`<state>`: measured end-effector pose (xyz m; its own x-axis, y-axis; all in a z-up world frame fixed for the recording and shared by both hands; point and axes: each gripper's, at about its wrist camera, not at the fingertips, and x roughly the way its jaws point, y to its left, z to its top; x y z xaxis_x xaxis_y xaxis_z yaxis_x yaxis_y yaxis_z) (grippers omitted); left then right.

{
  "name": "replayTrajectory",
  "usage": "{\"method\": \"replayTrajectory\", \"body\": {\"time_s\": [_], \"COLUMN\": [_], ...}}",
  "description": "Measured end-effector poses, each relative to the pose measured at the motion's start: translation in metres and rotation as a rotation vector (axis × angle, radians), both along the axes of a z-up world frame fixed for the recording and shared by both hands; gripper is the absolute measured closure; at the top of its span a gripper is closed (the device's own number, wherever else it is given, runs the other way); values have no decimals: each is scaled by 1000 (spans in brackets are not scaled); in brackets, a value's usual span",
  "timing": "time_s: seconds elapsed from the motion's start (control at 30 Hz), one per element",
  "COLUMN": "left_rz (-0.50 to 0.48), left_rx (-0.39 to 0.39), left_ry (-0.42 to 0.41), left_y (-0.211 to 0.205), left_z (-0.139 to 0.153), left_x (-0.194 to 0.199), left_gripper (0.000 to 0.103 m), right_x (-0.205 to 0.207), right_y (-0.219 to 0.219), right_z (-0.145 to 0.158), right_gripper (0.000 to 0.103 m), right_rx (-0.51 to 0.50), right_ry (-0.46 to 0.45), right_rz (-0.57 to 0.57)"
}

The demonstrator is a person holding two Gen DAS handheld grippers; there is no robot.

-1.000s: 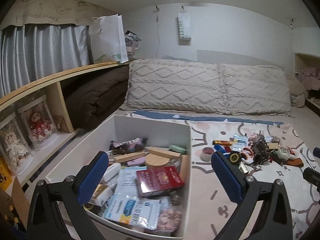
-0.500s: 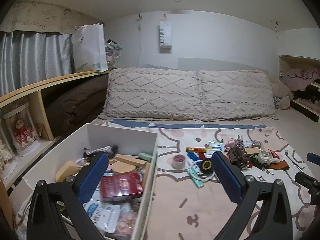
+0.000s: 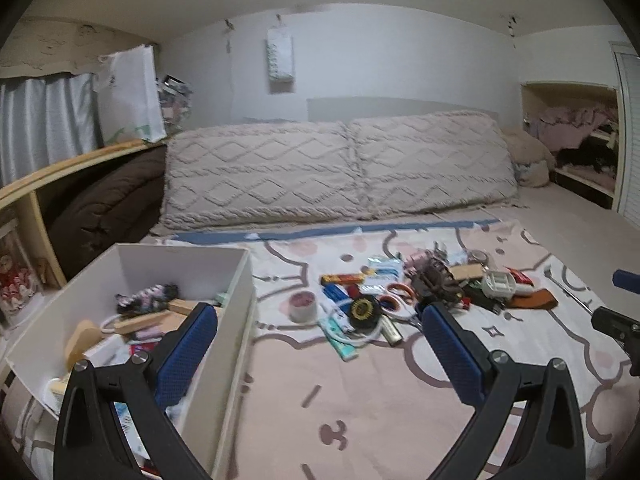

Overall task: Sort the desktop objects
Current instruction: 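Move both tools toward the pile of items on the bed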

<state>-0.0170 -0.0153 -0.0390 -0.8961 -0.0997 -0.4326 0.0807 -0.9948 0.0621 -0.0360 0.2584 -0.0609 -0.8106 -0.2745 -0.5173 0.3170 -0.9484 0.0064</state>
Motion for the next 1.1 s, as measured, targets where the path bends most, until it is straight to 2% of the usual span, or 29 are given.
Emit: {"method": "replayTrajectory", "body": {"time_s": [0.23,0.5,0.67,0.9,1.1], "left_rz": [-53,-86,-139,-119,-98], "left_rx": [33,65,147,240,240], "left_ry": [-83,-209,-276,-362,-414], "left_y": [11,13,12,2,-5], "left_z": [-23,-57,-78,-99,-113], "left_x": [-13,-31,-45,-71,-94], "left_gripper": [0,0,0,2,2], "right_x": [-7,-19,-26,-38,-55], "right_y": [8,13,16,27,33], "right_z": [-13,-39,-52,-69,-86], "right_gripper": [0,0,0,0,0], "right_rx": [9,44,55,49,65], "right_ry": [-46,-144,-203,-283,-354], "right_rz": [-25,-47,-47,-69,-80]}}
